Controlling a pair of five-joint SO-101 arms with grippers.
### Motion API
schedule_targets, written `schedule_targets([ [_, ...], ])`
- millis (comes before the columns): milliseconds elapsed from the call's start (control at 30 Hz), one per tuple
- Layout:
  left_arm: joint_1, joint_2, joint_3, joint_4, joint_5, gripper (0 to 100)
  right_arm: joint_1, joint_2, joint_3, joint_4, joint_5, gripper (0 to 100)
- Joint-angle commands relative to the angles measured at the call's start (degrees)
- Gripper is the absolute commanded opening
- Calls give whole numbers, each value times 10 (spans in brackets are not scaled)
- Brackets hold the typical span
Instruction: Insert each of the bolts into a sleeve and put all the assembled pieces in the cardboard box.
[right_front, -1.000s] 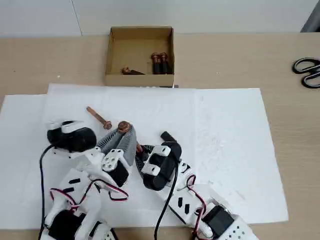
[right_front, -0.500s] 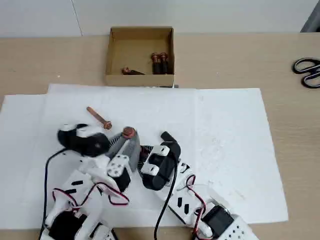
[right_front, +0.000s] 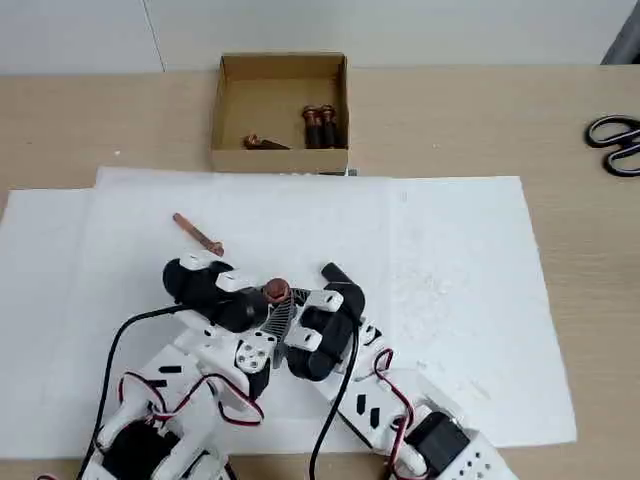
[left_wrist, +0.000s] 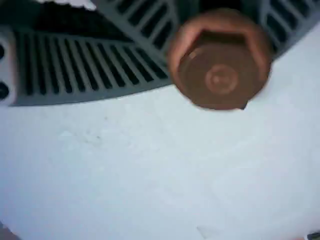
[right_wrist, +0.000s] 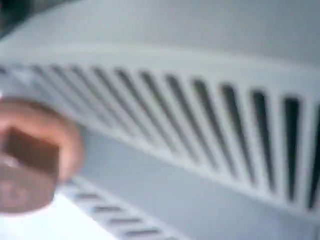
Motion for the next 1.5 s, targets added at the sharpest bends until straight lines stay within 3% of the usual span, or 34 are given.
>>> schedule_targets([
  [0, 11, 4, 5, -1, -1, 7, -1, -5, -40, -12, 1, 3],
  [133, -42, 5, 3, 1, 0, 12, -1, -5, -33, -12, 1, 3],
  [267, -68, 5, 3, 6, -1, 83, -1, -5, -21, -14, 1, 3],
  [633, -69, 5, 0, 24, 1, 120, -1, -5, -11, -15, 0, 3],
  [833, -69, 5, -66, 26, 4, 119, -1, -5, -2, -16, 0, 3],
  [1100, -69, 6, -135, 89, 12, 119, -1, -5, 4, -16, 0, 3],
  [1467, -69, 3, -66, 56, 32, 119, -1, -5, 4, -16, 0, 3],
])
